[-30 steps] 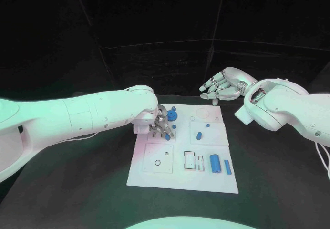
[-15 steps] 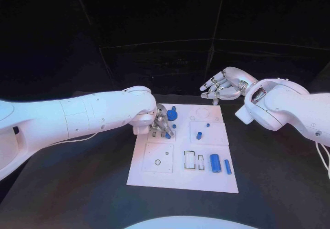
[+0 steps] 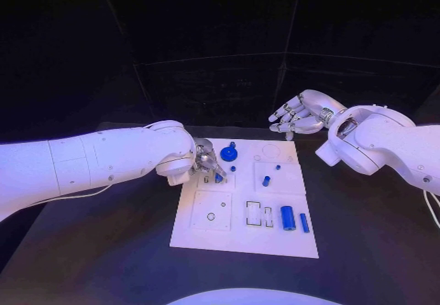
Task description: Assemble the parts on the task board
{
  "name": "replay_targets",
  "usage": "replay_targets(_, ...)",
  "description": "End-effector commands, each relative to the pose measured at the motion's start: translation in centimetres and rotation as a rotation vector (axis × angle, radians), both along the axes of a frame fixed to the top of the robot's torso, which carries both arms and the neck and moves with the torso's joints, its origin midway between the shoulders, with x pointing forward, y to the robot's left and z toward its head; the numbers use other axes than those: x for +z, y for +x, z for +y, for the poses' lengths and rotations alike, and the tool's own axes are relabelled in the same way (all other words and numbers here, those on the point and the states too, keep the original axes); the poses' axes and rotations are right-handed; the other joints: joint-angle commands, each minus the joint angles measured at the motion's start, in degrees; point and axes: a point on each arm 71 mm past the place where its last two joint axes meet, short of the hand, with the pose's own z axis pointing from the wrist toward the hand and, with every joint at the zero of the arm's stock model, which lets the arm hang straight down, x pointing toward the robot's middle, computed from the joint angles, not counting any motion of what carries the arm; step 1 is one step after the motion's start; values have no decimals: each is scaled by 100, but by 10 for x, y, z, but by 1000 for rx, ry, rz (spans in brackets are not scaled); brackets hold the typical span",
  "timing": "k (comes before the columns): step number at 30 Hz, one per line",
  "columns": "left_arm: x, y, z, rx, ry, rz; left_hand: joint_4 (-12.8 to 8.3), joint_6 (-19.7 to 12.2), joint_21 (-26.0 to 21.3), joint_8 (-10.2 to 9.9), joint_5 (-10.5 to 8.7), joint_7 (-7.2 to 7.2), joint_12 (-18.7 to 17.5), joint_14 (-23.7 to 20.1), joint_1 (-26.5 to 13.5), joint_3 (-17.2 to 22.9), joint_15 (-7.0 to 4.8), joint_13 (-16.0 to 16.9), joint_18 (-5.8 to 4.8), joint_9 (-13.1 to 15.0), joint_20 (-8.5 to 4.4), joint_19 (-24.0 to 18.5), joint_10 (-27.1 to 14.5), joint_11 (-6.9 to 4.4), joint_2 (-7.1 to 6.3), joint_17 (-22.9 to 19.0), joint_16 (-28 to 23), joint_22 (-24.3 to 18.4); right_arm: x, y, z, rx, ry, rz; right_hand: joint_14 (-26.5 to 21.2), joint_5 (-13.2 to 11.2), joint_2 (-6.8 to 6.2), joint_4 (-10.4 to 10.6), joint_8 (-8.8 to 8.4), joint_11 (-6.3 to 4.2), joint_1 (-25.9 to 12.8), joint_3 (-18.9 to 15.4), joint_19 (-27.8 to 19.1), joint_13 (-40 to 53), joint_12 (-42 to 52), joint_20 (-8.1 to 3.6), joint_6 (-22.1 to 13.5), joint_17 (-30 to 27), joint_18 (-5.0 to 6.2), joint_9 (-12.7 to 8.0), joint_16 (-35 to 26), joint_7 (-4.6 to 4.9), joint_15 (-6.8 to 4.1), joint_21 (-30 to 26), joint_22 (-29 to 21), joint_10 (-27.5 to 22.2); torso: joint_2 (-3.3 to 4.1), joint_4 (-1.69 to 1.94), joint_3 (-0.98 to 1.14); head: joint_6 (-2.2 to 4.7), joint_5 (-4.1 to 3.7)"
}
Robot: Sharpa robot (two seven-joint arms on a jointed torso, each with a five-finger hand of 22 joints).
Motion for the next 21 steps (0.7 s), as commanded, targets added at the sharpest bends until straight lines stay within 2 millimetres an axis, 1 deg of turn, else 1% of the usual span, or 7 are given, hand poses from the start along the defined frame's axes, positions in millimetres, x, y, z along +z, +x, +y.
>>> replay_targets(1, 4, 0, 5, 48, -40, -102, -1031, -16, 42, 65, 22, -20, 24, 596, -174, 1418, 13, 8, -118, 194, -4, 41, 91, -43, -126, 1509, 17, 18, 2, 0, 0, 4, -1, -6, -39, 20, 2, 10, 20, -15, 17, 32, 35, -6, 2, 4, 29, 6, 18, 6, 34, 9, -8, -23, -5, -1, -3, 8, 6, 6, 14)
replay_targets(2, 4, -1, 7, 50, -38, -115, -1030, -16, 42, 66, 22, -20, 24, 596, -176, 1426, 13, 9, -118, 195, -4, 41, 91, -43, -129, 1509, 17, 19, 2, 0, 0, 3, -1, -6, -41, 22, 4, 8, 20, -16, 22, 35, 35, -8, 2, 3, 28, 12, 19, 6, 34, 8, -8, -25, -6, -2, -3, 3, 2, 8, 19)
replay_targets(7, 1, -5, 13, 59, -29, -152, -1019, -10, 54, 81, 22, -22, 38, 596, -215, 1562, 11, 30, -122, 217, -5, 50, 110, -46, -189, 1509, 17, 39, 2, 0, -1, 3, -1, -7, -41, 22, 4, 8, 20, -16, 22, 35, 35, -8, 2, 3, 28, 12, 19, 6, 34, 8, -8, -25, -6, -2, 0, 22, 1, 3, 27)
replay_targets(13, -4, -5, 14, 65, -12, -161, -1010, -5, 61, 90, 22, -21, 37, 596, -234, 1654, 10, 31, -125, 230, -6, 55, 116, -46, -228, 1509, 17, 49, 2, 0, 0, 5, -1, -7, -41, 22, 4, 8, 20, -16, 22, 35, 35, -8, 2, 3, 28, 12, 19, 6, 34, 8, -8, -25, -6, -2, 4, -2, -4, 2, 43)
replay_targets(16, -5, -3, 13, 75, -9, -160, -1004, -3, 61, 93, 22, -21, 38, 596, -243, 1678, 11, 33, -125, 234, -7, 55, 119, -46, -237, 1509, 17, 50, 2, 0, 0, 5, -1, -6, -41, 22, 4, 8, 20, -16, 22, 35, 35, -8, 2, 3, 28, 12, 19, 6, 34, 8, -8, -25, -6, -2, 8, -5, -2, -4, 52)
replay_targets(17, -6, -3, 13, 79, -9, -159, -993, -1, 60, 96, 21, -23, 42, 596, -257, 1708, 11, 39, -124, 239, -6, 55, 125, -47, -250, 1509, 17, 49, 2, 0, 0, 5, -1, -6, -41, 22, 4, 8, 20, -16, 22, 35, 35, -8, 2, 3, 28, 12, 19, 6, 34, 8, -8, -25, -6, -2, 8, 2, 2, -3, 48)
replay_targets(21, -9, -1, 11, 88, -6, -155, -974, 1, 62, 103, 21, -26, 44, 596, -281, 1750, 10, 43, -125, 248, -7, 57, 130, -48, -268, 1509, 17, 53, 2, 0, 0, 5, -1, -6, -41, 22, 4, 8, 20, -16, 22, 35, 35, -8, 2, 3, 28, 12, 19, 6, 34, 8, -8, -25, -6, -2, 14, 3, -2, -18, 44)
